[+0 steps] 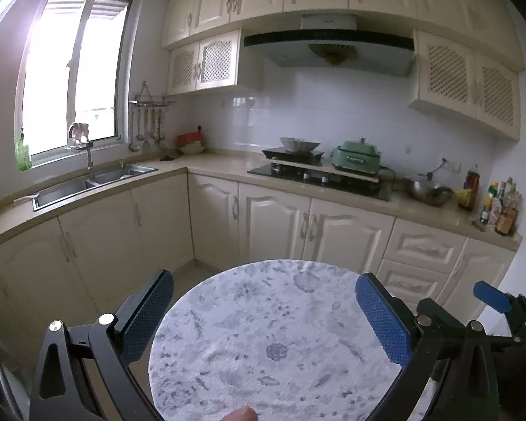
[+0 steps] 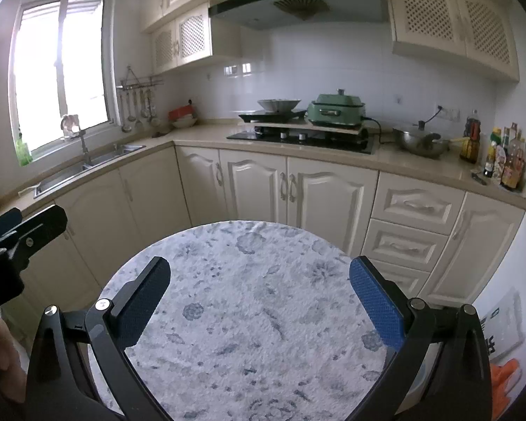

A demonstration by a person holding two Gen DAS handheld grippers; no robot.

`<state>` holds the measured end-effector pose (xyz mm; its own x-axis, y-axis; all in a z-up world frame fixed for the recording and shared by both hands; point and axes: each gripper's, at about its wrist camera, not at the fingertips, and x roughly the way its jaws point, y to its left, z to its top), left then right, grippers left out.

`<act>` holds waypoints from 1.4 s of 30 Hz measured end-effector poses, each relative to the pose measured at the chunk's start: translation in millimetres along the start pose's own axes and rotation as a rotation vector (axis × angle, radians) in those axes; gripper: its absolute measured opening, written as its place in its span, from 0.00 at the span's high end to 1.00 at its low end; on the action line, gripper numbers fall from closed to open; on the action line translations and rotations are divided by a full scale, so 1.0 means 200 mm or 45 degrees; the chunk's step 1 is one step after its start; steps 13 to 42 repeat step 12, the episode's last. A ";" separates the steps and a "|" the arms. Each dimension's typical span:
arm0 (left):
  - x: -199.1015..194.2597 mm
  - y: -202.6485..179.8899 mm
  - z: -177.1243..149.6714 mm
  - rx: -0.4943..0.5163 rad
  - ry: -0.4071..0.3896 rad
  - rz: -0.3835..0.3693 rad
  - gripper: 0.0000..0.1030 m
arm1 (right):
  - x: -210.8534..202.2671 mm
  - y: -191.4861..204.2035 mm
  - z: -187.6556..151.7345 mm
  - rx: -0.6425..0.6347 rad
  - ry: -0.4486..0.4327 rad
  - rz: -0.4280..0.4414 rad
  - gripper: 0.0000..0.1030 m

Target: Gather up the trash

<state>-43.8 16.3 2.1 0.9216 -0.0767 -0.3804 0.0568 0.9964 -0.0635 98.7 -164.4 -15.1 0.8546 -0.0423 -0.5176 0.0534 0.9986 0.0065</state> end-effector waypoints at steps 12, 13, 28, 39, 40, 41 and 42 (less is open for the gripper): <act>0.03 -0.03 -0.06 -0.013 -0.018 -0.041 0.01 | 0.03 0.06 0.01 -0.013 0.010 0.010 0.00; 0.03 -0.03 -0.06 -0.013 -0.018 -0.041 0.01 | 0.03 0.06 0.01 -0.013 0.010 0.010 0.00; 0.03 -0.03 -0.06 -0.013 -0.018 -0.041 0.01 | 0.03 0.06 0.01 -0.013 0.010 0.010 0.00; 0.03 -0.03 -0.06 -0.013 -0.018 -0.041 0.01 | 0.03 0.06 0.01 -0.013 0.010 0.010 0.00; 0.03 -0.03 -0.06 -0.013 -0.018 -0.041 0.01 | 0.03 0.06 0.01 -0.013 0.010 0.010 0.00; 0.03 -0.03 -0.06 -0.013 -0.018 -0.041 0.01 | 0.03 0.06 0.01 -0.013 0.010 0.010 0.00; 0.03 -0.03 -0.06 -0.013 -0.018 -0.041 0.01 | 0.03 0.06 0.01 -0.013 0.010 0.010 0.00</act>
